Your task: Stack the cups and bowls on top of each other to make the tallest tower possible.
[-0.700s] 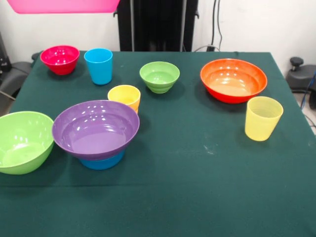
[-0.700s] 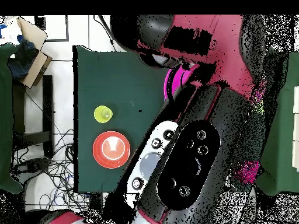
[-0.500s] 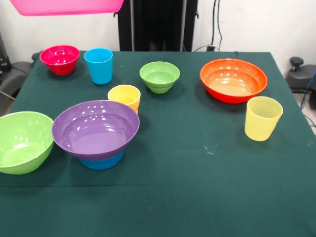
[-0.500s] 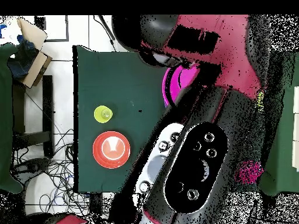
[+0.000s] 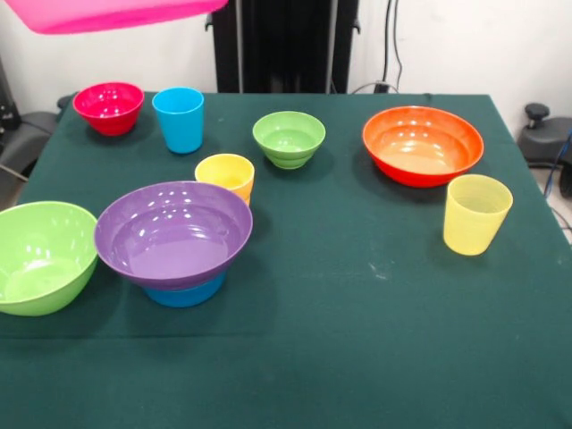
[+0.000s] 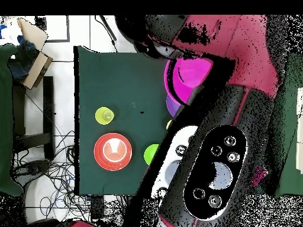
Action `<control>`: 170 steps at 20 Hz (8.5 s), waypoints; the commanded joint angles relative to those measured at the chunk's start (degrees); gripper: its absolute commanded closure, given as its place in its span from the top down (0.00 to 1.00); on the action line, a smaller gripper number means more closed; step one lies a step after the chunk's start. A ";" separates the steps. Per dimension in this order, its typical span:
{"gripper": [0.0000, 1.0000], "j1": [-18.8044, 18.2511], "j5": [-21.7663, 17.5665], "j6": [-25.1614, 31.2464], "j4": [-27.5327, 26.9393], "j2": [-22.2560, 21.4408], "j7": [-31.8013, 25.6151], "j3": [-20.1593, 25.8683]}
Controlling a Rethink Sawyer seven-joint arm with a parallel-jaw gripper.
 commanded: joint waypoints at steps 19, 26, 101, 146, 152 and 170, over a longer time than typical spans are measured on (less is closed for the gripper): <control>0.00 -0.45 -5.90 -8.20 3.49 9.71 -10.19 14.60; 0.00 -0.20 -7.30 -10.92 6.63 10.18 -10.52 15.09; 0.00 -1.68 -14.94 -12.04 8.23 19.18 -11.01 17.00; 1.00 -0.72 -10.99 -6.83 7.74 18.88 -4.80 17.36; 1.00 -0.25 -9.39 -4.49 6.17 17.80 -3.93 17.49; 1.00 0.82 -9.97 -7.40 6.70 16.38 -2.40 16.42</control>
